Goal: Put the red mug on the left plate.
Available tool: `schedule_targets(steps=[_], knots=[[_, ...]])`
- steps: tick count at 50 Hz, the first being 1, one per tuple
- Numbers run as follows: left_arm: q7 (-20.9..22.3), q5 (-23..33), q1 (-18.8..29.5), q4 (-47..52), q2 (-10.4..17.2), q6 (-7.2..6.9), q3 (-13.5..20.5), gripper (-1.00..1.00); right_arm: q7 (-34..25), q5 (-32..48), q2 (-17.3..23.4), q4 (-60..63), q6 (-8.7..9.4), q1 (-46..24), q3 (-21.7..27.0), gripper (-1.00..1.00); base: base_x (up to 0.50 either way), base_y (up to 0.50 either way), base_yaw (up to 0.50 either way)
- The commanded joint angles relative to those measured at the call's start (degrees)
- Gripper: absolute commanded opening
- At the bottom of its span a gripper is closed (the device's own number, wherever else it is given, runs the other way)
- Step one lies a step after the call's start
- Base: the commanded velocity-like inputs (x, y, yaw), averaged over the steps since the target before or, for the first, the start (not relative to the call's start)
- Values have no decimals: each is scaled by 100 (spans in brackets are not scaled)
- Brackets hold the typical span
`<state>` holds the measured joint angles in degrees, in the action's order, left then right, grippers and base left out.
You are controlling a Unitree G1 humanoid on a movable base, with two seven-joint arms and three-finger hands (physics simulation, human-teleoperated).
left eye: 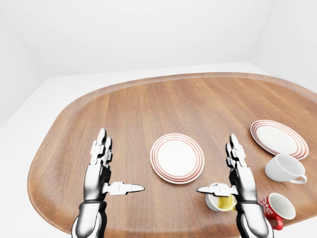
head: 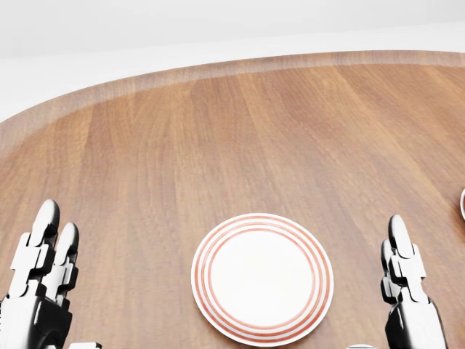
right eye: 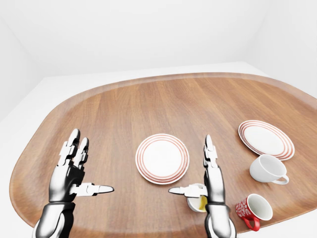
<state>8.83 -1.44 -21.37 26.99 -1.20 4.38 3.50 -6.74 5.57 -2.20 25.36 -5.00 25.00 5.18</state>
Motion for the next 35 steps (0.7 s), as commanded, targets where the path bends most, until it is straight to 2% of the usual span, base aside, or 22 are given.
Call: schedule_targets(steps=[1, 2, 4, 7, 8, 9, 10, 11, 12, 15, 19, 26, 35], knots=[[-63, 33, 67, -49, 10, -57, -32, 100, 2257, 3070, -166, -477, 137, -170, -5, 100, 0, 0, 0], [-72, 60, 86, -85, 15, -51, -48, 100, 2649, 3445, -183, -764, 364, -230, -29, 100, 0, 0, 0], [-68, 54, 64, -53, 22, -54, -71, 100, 3013, 3372, -91, -1203, 408, -361, -24, 100, 0, 0, 0], [-80, 60, 56, -35, 31, -58, -87, 100, 3342, 3588, -9, -1344, 783, -488, -36, 100, 0, 0, 0], [-65, 35, 138, -99, 42, -95, -88, 100, 2615, 3523, 6, -61, 1000, -266, 408, 100, 0, 0, 0], [-106, 51, 242, -195, 42, -136, -84, 100, 7, 2770, 1039, 2503, 1000, -478, 2196, 100, 0, 0, 0], [-141, 113, 348, -319, 53, -195, -109, 100, -1472, 3320, 1382, 3197, 1000, -957, 2945, 100, 0, 0, 0], [-177, 166, 387, -365, 60, -214, -133, 100, -1973, 3731, 1328, 3276, 1000, -1180, 3128, 100, 0, 0, 0], [-226, 249, 254, -252, 50, -108, -172, 100, -2437, 3847, 1339, 3247, 1000, -1385, 3459, 100, 0, 0, 0], [-143, 106, 139, -130, 75, -81, -127, 100, -3101, 3972, 1275, 3122, 1000, -1577, 4032, 100, 0, 0, 0], [-189, 118, 181, -167, 50, -68, -117, 100, -3326, 4133, 1291, 2821, 1000, -1579, 4409, 100, 0, 0, 0], [-162, 110, 96, -99, 63, -42, -116, 100, -3326, 4574, 1506, 2404, 1000, -1669, 4464, 100, 0, 0, 0], [-172, 152, 92, -92, 52, -45, -118, 100, -3326, 4252, 1073, 1714, 1000, -1152, 4893, 100, 0, 0, 0]])
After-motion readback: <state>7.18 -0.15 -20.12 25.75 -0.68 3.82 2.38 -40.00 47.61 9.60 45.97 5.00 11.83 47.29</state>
